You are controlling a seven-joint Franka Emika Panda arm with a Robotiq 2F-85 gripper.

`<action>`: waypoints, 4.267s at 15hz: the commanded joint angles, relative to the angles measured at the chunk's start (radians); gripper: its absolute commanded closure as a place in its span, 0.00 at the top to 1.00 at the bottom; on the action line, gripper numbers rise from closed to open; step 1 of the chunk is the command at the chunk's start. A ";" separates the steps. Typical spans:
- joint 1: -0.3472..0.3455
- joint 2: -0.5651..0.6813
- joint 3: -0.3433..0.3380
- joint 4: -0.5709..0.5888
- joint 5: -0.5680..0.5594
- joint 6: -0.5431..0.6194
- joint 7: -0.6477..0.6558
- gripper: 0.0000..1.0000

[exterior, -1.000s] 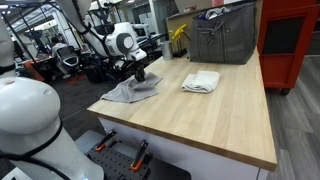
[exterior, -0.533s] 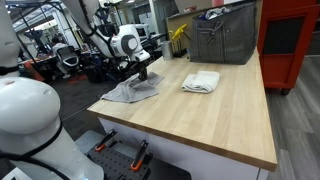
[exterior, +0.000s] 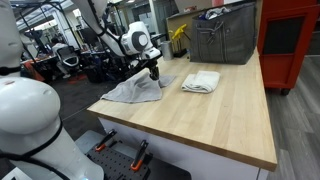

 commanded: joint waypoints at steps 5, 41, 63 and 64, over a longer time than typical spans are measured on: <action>-0.015 0.122 -0.058 0.097 -0.098 -0.063 0.090 0.00; 0.011 -0.030 -0.145 0.024 -0.209 -0.136 0.254 1.00; -0.185 -0.737 0.159 -0.222 -0.240 -0.338 -0.544 1.00; -0.185 -0.746 0.162 -0.216 -0.218 -0.351 -0.591 1.00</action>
